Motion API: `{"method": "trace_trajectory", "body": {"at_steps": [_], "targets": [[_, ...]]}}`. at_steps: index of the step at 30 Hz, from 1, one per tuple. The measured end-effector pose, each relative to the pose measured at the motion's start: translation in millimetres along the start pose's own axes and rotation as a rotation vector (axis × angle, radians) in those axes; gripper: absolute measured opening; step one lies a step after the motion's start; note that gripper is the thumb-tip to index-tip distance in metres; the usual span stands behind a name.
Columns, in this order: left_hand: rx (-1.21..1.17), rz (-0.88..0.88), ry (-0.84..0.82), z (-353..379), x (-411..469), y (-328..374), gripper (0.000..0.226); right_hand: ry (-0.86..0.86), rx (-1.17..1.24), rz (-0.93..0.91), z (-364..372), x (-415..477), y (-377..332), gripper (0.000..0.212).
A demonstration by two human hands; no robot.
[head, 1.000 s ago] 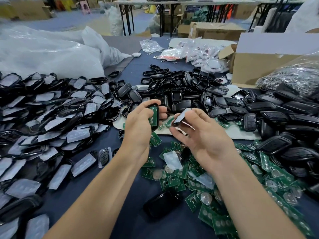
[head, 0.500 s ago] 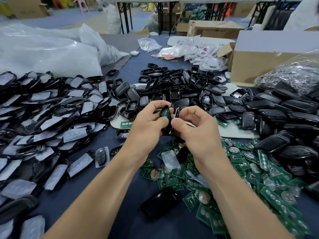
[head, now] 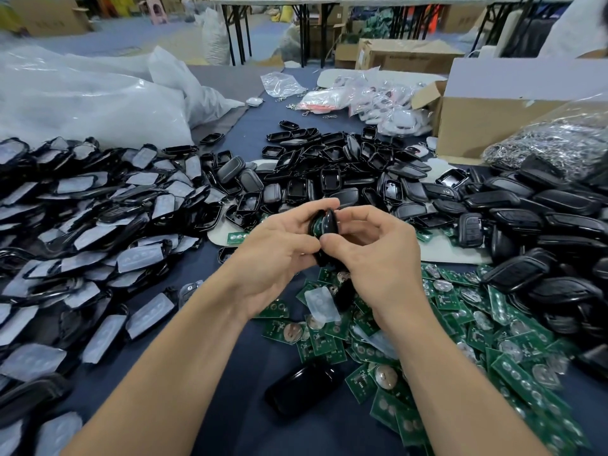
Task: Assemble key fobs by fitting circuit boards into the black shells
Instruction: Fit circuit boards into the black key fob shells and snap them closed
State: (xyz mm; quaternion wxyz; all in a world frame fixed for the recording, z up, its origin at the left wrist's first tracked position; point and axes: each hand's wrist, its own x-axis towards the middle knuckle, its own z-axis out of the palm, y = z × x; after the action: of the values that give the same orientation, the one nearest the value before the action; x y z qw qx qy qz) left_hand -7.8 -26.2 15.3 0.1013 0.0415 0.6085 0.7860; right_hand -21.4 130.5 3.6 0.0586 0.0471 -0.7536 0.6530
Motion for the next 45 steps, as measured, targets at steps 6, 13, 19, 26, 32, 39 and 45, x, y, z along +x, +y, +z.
{"method": "trace_trajectory", "body": {"at_steps": [6, 13, 19, 26, 32, 39, 45], "targets": [[0.121, 0.011, 0.061, -15, -2, 1, 0.05, -0.096, 0.06, -0.005, -2, 2, 1, 0.034], [0.165, 0.075, 0.077, -20, -3, 1, 0.058, -0.117, 0.087, 0.001, -1, 4, 4, 0.037], [0.107, 0.052, 0.051, -20, -1, 2, 0.048, -0.095, 0.033, 0.012, -3, 5, 3, 0.035], [0.128, 0.089, 0.096, -18, 1, -2, 0.048, -0.088, -0.062, -0.029, -4, 1, -3, 0.035], [0.134, 0.069, 0.052, -19, 0, -1, 0.045, -0.048, -0.142, -0.077, -5, -4, -9, 0.032], [0.109, 0.117, 0.106, -16, -1, 0, 0.044, -0.068, -0.229, -0.095, -7, -6, -14, 0.035], [0.249, 0.166, 0.164, -15, 1, -4, 0.045, -0.121, -0.32, -0.132, -7, -5, -10, 0.037]]}}
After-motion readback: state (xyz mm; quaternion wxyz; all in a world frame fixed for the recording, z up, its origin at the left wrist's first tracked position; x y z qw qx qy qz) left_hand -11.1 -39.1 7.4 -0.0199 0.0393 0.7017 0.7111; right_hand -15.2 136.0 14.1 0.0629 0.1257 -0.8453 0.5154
